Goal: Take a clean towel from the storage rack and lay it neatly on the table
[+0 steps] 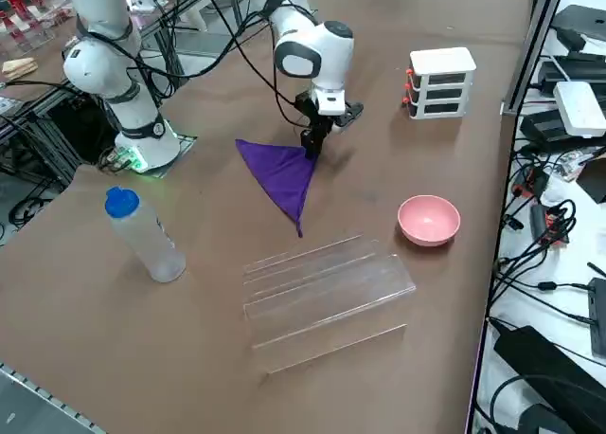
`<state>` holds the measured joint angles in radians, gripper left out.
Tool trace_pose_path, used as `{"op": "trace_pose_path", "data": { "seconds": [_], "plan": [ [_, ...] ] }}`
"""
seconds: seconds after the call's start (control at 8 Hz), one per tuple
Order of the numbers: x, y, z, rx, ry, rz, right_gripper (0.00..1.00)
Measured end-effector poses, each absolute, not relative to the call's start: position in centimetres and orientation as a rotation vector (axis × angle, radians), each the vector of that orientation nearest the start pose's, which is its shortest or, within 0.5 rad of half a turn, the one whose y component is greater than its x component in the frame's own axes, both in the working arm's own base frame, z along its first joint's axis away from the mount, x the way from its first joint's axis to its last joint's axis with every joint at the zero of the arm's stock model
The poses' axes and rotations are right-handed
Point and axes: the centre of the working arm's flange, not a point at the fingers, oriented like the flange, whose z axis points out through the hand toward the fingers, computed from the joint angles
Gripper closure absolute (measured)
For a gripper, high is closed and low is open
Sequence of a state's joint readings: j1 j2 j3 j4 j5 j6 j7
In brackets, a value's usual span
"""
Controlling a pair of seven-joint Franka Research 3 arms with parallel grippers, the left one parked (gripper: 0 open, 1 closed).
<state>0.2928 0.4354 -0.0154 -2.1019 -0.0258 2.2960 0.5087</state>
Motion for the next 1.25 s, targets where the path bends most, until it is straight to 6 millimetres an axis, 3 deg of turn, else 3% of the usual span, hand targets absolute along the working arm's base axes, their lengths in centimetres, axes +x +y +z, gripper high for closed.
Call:
{"op": "trace_pose_path", "data": {
  "seconds": [0.62, 0.75, 1.25],
  "plan": [
    [53.22, 15.22, 18.76, -3.224, 0.367, 0.378, 0.77],
    [53.27, 15.24, 18.81, -3.224, 0.369, 0.378, 0.84],
    [53.32, 15.18, 19.03, -3.234, 0.372, 0.43, 0.88]
  ]
}}
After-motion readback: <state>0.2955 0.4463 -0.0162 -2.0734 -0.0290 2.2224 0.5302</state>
